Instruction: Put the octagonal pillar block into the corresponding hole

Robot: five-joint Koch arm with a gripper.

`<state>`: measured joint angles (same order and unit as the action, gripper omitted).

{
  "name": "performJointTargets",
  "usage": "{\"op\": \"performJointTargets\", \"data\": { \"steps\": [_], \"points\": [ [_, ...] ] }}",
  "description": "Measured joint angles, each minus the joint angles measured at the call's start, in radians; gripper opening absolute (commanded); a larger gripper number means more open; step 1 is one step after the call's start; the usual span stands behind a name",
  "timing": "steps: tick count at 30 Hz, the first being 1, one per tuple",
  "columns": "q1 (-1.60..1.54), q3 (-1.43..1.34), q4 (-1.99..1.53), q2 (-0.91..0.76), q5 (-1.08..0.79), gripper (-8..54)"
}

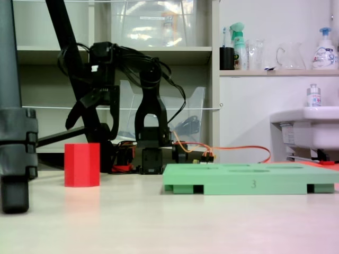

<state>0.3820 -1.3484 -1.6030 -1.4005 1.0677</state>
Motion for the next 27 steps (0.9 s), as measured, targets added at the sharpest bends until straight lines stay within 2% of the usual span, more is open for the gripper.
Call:
{"op": "performJointTargets", "data": {
  "steps": [27],
  "points": [
    [0.002,0.034,0.123,0.144,-0.044,52.0]
  ]
}}
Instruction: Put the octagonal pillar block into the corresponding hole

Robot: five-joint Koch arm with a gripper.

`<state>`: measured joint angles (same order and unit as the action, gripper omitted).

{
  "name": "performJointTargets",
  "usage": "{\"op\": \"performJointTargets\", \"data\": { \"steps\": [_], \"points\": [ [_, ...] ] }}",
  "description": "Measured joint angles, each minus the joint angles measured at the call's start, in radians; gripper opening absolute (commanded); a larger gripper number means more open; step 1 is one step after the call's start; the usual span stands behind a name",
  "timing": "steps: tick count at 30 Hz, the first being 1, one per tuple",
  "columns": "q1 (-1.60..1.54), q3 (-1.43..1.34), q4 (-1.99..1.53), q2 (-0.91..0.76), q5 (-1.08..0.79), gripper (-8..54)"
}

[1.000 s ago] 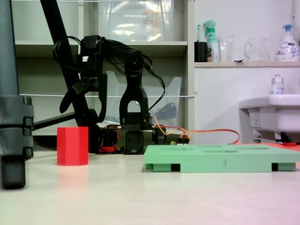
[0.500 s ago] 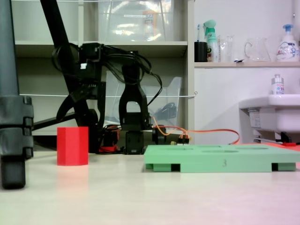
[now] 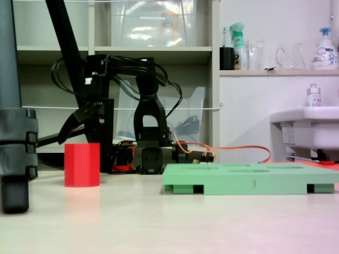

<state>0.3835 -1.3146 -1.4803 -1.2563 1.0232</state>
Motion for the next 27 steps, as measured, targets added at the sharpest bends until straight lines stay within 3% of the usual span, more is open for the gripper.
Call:
{"op": "performJointTargets", "data": {
  "steps": [15,17,22,27],
  "points": [
    [-0.018,0.074,0.009,0.095,-0.034,51.9],
    [-0.017,0.078,0.009,0.114,-0.015,48.8],
    [-0.018,0.100,0.005,0.137,0.035,34.4],
    [-0.018,0.103,-0.002,0.144,0.035,31.6]
  ]
}}
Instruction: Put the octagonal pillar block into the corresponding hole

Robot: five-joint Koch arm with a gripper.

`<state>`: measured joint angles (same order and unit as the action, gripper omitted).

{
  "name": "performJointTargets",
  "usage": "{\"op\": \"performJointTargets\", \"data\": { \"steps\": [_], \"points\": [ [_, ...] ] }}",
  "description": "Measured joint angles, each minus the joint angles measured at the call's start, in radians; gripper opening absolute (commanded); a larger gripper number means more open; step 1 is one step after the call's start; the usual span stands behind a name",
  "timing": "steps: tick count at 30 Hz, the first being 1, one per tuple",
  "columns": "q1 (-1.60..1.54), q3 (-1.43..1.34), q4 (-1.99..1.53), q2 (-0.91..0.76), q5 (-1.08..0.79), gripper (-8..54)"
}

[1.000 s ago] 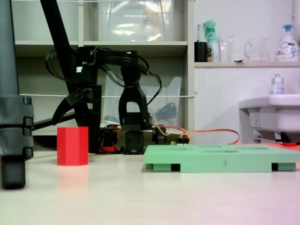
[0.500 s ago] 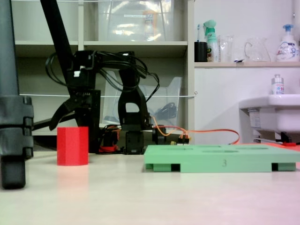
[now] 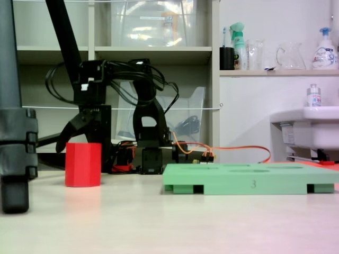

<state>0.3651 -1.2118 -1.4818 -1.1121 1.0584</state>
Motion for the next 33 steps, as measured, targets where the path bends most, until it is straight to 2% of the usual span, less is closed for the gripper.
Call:
{"op": "performJointTargets", "data": {
  "steps": [6,10,24,27,33],
  "points": [
    [0.000,0.012,-0.020,-0.002,0.015,27.4],
    [-0.032,0.009,-0.049,-0.057,0.071,21.7],
    [-0.299,0.023,-0.114,-0.318,0.313,20.6],
    [-0.408,0.149,-0.121,-0.328,0.393,20.7],
    [-0.621,0.155,-0.038,-0.327,0.626,20.6]
  ]
}}
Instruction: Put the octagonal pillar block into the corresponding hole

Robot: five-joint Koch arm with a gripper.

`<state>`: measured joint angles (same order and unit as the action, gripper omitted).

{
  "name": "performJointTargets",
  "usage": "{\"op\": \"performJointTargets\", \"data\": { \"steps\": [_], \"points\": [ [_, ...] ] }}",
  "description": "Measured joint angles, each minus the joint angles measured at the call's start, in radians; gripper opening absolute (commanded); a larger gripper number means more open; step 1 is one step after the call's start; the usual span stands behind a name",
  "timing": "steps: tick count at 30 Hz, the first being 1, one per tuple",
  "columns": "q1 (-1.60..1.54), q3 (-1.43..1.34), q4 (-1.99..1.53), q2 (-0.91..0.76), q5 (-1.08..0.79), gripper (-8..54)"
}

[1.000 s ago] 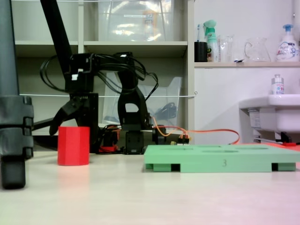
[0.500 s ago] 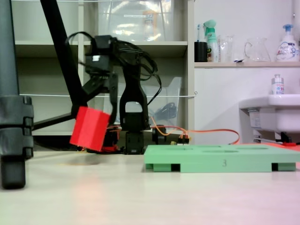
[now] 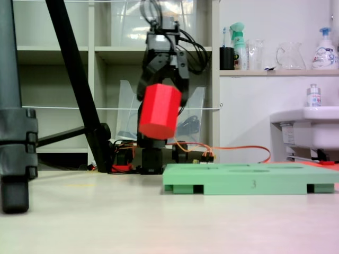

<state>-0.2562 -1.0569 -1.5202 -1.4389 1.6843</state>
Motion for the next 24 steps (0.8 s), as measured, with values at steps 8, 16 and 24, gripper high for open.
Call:
{"op": "performJointTargets", "data": {
  "steps": [8,16,24],
  "points": [
    [-0.161,0.000,0.160,0.123,0.258,20.6],
    [-0.250,0.270,0.212,0.344,0.296,20.6],
    [-0.298,0.380,0.213,0.460,0.302,20.6]
  ]
}}
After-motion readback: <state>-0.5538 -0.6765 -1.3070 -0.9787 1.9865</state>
